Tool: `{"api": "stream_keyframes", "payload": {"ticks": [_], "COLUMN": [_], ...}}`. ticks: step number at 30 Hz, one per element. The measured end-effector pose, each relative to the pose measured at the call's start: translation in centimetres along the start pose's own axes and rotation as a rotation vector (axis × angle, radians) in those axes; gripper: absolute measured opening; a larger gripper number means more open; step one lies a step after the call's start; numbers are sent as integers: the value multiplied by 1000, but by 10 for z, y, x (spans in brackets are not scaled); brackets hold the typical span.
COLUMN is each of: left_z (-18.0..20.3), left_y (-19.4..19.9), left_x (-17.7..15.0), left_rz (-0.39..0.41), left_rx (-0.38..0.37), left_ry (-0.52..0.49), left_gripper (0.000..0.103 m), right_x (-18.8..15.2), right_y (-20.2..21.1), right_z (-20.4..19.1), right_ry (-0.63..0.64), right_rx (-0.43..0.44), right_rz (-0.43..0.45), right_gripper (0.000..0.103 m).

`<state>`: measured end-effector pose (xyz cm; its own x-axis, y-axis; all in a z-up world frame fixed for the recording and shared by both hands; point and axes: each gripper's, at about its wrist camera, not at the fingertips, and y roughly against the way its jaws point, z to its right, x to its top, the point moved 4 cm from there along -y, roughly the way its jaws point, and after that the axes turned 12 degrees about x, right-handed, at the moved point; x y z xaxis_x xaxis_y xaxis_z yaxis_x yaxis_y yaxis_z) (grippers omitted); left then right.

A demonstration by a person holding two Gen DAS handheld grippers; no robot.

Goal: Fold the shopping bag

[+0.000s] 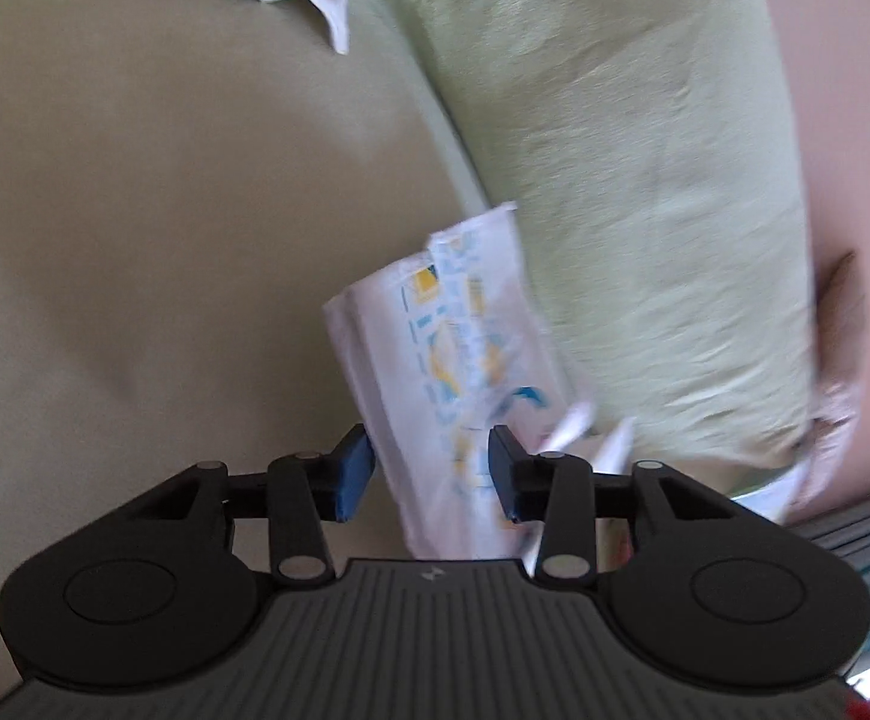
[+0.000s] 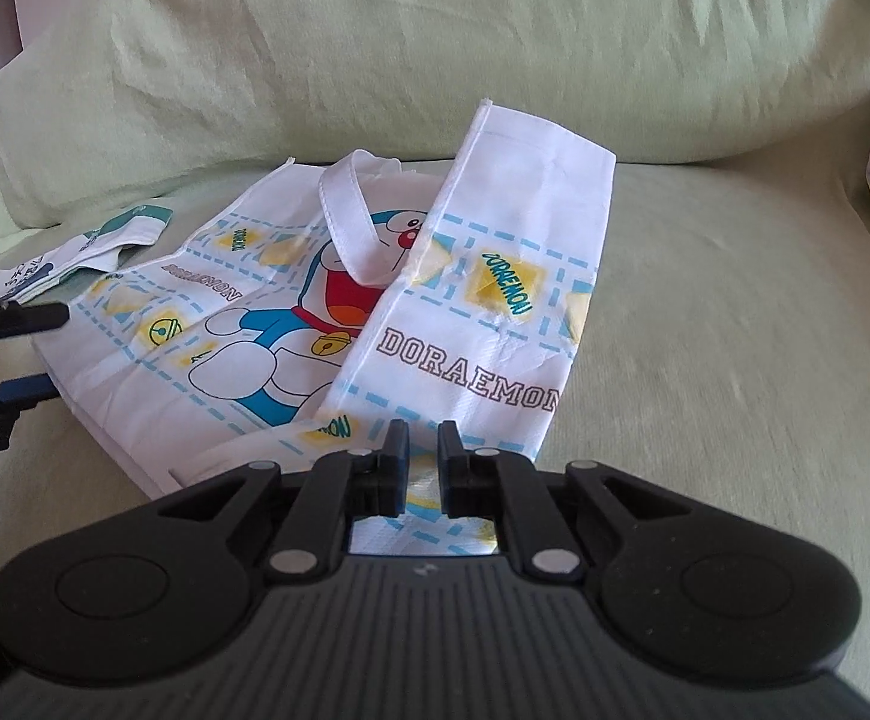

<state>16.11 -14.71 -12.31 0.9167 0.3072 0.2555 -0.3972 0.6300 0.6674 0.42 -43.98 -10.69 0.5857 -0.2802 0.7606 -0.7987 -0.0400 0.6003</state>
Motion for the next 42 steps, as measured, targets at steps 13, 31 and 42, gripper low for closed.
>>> {"api": "stream_keyframes", "payload": {"ticks": [13, 31, 42], "left_z": [120, 188, 162], "left_y": [20, 12, -69], "left_x": [-92, -53, -120], "left_rz": [407, 139, -95], "left_rx": [96, -245, -141], "left_ry": [-1257, -1462, -1746], "left_gripper": [30, 45, 1], "right_x": [2, 9, 5], "right_y": [-2, 0, 1], "right_z": [-1, 5, -3], "right_ry": [-17, -43, 200], "right_rx": [10, 56, 61], "right_rz": [-20, -82, -111], "right_gripper": [7, 9, 16]}}
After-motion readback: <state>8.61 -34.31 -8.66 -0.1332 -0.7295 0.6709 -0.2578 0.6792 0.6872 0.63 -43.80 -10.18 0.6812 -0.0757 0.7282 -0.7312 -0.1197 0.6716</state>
